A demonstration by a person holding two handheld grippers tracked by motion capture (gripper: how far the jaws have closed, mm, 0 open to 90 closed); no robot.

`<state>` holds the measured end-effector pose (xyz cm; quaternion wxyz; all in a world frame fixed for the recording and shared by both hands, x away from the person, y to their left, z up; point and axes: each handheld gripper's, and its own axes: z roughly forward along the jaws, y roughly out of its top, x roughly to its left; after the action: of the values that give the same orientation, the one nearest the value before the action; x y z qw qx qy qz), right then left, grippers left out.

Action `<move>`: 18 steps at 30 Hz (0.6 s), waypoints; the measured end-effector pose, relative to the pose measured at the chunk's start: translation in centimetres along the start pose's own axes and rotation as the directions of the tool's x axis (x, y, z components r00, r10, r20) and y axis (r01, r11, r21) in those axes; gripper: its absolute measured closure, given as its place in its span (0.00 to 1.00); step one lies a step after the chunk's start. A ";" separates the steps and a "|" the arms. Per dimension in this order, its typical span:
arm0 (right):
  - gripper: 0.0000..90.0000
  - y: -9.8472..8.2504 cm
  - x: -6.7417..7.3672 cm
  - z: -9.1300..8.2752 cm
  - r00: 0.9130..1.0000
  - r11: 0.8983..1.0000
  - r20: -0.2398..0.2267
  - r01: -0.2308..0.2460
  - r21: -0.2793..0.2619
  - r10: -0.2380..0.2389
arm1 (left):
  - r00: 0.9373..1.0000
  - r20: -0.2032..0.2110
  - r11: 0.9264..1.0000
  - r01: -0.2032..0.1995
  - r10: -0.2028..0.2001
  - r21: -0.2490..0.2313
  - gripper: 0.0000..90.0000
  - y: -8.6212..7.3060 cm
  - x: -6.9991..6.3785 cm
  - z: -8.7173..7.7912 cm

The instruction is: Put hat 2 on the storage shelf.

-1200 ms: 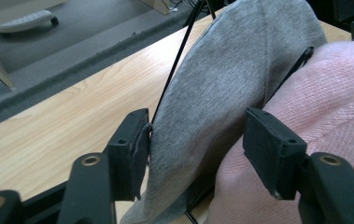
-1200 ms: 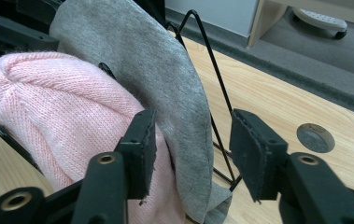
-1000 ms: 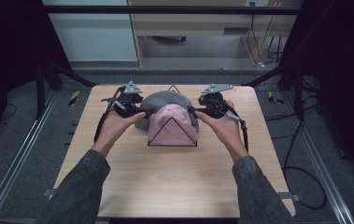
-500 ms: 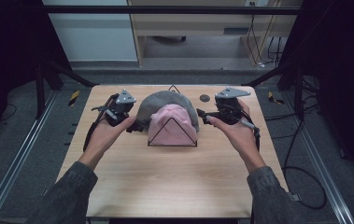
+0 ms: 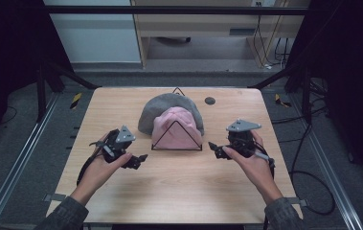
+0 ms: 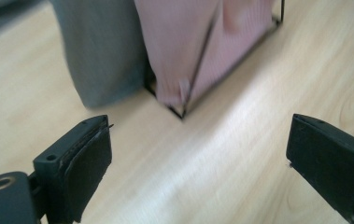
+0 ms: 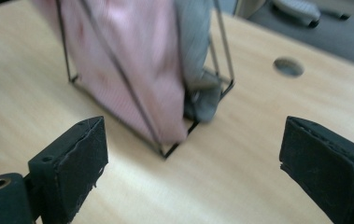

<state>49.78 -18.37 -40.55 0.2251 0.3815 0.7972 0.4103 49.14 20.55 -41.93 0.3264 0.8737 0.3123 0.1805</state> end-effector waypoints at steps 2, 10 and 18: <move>0.10 -1.3 0.3 0.3 1.000 1.000 -0.009 -0.004 0.024 0.004 | 1.000 0.002 1.000 0.013 -0.013 0.023 0.07 -1.2 0.1 0.5; 0.11 -5.4 -0.5 1.5 0.999 0.993 -0.007 -0.049 0.110 0.050 | 0.998 -0.001 0.994 0.068 -0.068 0.082 0.07 -4.2 1.3 1.7; 0.10 -8.4 -1.9 2.6 0.995 0.975 0.020 -0.101 0.199 0.099 | 0.991 -0.010 0.983 0.137 -0.137 0.122 0.08 -6.6 3.0 2.7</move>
<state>49.10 -21.78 -48.85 0.1686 0.4439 0.8130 0.3369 49.92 25.17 -48.04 0.2837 0.8683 0.3825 0.1387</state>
